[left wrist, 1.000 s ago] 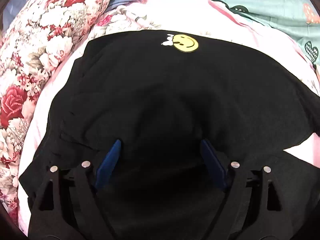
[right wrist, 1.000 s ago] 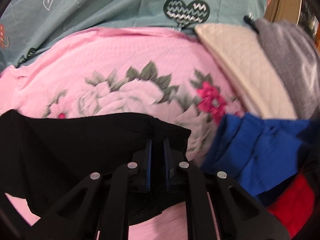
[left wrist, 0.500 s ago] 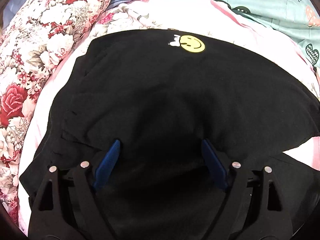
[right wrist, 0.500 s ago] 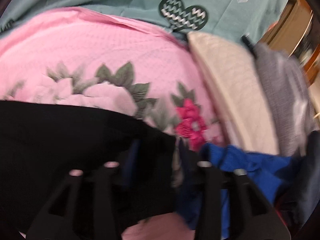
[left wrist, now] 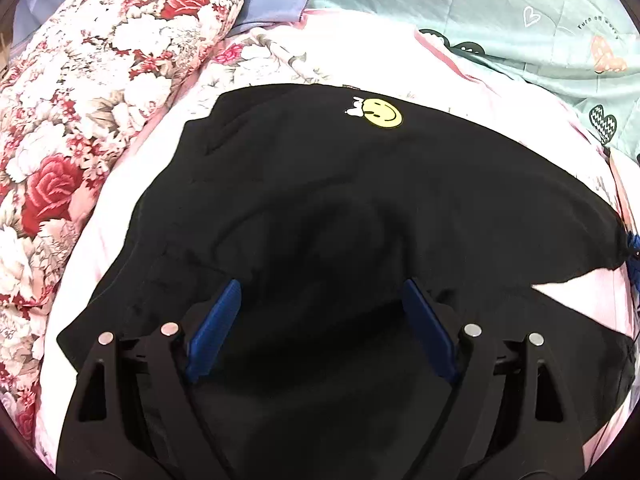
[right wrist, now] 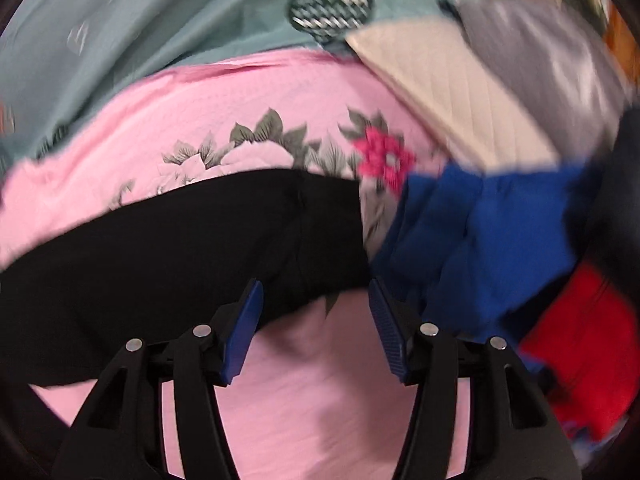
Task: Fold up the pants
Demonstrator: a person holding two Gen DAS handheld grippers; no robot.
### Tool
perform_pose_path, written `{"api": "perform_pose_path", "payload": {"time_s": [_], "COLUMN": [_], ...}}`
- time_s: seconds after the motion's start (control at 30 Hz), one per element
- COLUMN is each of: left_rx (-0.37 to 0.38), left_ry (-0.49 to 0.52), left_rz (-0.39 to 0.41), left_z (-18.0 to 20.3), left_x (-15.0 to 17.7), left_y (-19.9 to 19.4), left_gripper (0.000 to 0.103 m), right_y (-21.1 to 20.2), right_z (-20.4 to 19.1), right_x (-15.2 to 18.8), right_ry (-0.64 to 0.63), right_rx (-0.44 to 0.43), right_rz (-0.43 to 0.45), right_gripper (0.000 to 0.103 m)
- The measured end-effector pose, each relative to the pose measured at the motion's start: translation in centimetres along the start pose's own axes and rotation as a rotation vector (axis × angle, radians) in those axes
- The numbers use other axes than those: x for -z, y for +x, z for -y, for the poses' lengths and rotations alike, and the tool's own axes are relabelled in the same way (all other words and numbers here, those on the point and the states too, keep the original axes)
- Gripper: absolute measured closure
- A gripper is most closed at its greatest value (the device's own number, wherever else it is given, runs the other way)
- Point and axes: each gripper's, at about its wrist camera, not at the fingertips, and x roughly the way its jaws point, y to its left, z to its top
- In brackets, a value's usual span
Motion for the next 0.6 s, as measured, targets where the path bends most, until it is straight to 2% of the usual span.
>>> {"api": "perform_pose_path", "payload": {"time_s": [0.07, 0.2, 0.27, 0.37, 0.43, 0.5, 0.6], "left_rx": [-0.007, -0.014, -0.016, -0.012, -0.011, -0.025, -0.043], "left_ry": [-0.004, -0.042, -0.055, -0.089, -0.108, -0.106, -0.089], "left_rz": [0.003, -0.011, -0.023, -0.033, -0.037, -0.047, -0.046], "left_z": [-0.3, -1.2, -1.5, -2.0, -2.3, -2.3, -2.3], "left_x": [0.6, 1.5, 1.8, 1.9, 1.9, 1.9, 1.9], "left_y": [-0.2, 0.1, 0.3, 0.5, 0.7, 1.0, 1.3], "left_gripper": [0.018, 0.018, 0.018, 0.018, 0.018, 0.018, 0.018], "right_y": [0.4, 0.9, 1.8, 2.2, 2.4, 2.5, 1.1], "right_z": [-0.1, 0.4, 0.6, 0.7, 0.6, 0.3, -0.2], "right_x": [0.6, 0.7, 0.5, -0.4, -0.9, -1.3, -1.8], "right_ry": [0.018, 0.145, 0.209, 0.229, 0.242, 0.225, 0.142], "right_rx": [-0.039, -0.156, -0.177, -0.163, -0.128, -0.092, 0.006], "right_rz": [-0.030, -0.051, -0.067, -0.038, -0.021, -0.008, 0.076], "right_gripper": [0.064, 0.064, 0.064, 0.064, 0.073, 0.086, 0.089]}}
